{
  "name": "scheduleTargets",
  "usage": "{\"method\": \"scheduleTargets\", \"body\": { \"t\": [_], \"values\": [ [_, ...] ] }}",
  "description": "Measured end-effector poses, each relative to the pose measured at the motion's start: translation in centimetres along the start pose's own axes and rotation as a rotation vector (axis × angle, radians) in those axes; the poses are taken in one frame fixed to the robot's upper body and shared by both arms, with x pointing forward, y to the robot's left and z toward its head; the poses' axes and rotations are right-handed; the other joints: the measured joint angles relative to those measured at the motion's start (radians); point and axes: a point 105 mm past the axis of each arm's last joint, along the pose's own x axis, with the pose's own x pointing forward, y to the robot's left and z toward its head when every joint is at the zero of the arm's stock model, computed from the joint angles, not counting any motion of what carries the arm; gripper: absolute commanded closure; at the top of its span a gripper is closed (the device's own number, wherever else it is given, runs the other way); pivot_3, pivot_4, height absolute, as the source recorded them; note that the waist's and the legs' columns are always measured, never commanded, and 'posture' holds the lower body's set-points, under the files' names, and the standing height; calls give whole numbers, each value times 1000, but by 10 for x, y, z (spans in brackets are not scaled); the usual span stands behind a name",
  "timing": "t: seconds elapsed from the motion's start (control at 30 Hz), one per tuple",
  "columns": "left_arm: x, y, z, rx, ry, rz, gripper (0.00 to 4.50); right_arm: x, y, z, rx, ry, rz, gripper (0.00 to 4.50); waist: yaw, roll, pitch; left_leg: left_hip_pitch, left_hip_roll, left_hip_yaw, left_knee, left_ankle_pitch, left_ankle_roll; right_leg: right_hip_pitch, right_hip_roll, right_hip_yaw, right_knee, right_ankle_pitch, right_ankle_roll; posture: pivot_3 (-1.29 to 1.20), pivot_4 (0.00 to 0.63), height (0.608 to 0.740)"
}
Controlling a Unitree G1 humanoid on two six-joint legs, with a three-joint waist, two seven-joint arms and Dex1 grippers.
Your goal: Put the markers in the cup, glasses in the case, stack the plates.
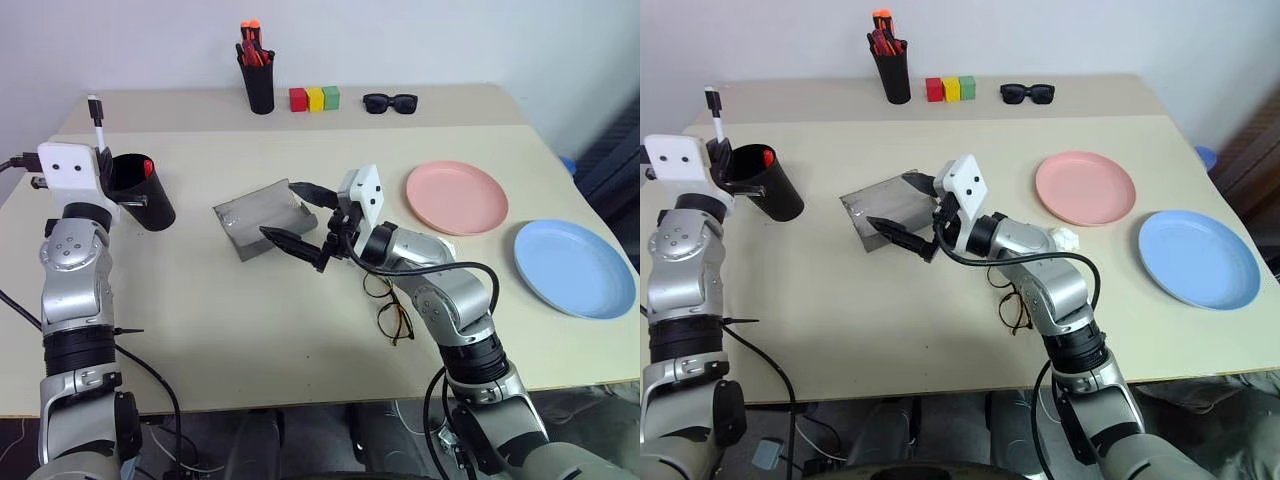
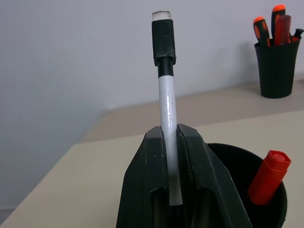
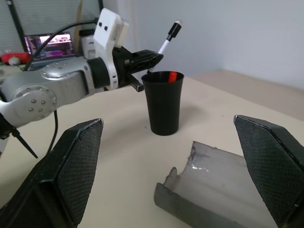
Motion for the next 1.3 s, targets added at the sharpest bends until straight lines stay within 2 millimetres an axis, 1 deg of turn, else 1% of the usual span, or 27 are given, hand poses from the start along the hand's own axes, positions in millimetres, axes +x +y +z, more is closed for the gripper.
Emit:
{"method": "scheduleTargets", "body": {
  "t": [0.37,0.4,0.43,0.63,0.67,0.9,0.97,1.03,1.13,1.27,1.3],
  "values": [
    [-1,-6,-9,-26,22,1,4469,0,1,0,2,-1,5,0,-1,0,0,0,0,0,0,0,0,0,0,0,0,0,0,0,150,740],
    [-1,-7,-10,-32,25,-1,3692,0,1,0,2,-2,5,0,-1,0,0,0,0,0,0,0,0,0,0,0,0,0,0,0,150,740],
    [-1,-8,-11,-35,28,-2,3409,0,1,0,2,-2,5,0,-1,0,0,0,0,0,0,0,0,0,0,0,0,0,0,0,150,740],
    [-1,-8,-12,-33,29,4,455,0,1,0,1,-1,4,0,-1,0,0,0,0,0,0,0,0,0,0,0,0,0,0,0,150,740],
    [-1,-7,-11,-33,27,8,67,0,1,0,1,-1,4,0,-1,0,0,0,0,0,0,0,0,0,0,0,0,0,0,0,150,740],
    [-1,-8,-10,-60,14,19,67,0,1,0,1,-1,4,0,0,0,0,0,0,0,0,0,0,0,0,0,0,0,0,0,150,740],
    [-1,-8,-6,-86,-5,22,67,0,1,0,1,-2,4,0,0,0,0,0,0,0,0,0,0,0,0,0,0,0,0,0,150,740],
    [-2,-7,3,-106,-38,22,67,0,1,0,1,-1,5,0,0,0,0,0,0,0,0,0,0,0,0,0,0,0,0,0,150,740],
    [-2,-8,23,-130,-106,9,67,-1,0,0,-4,2,3,0,0,0,0,0,0,0,0,0,0,0,0,0,0,0,0,0,150,740],
    [-3,-10,58,-136,-195,-56,67,-7,-5,2,-24,16,-4,0,0,0,0,0,0,0,0,0,0,0,0,0,0,0,0,0,150,740],
    [-3,-11,64,-139,-206,-81,67,-10,-8,2,-31,21,-10,0,0,0,0,0,0,0,0,0,0,0,0,0,0,0,0,0,150,740]
  ]
}}
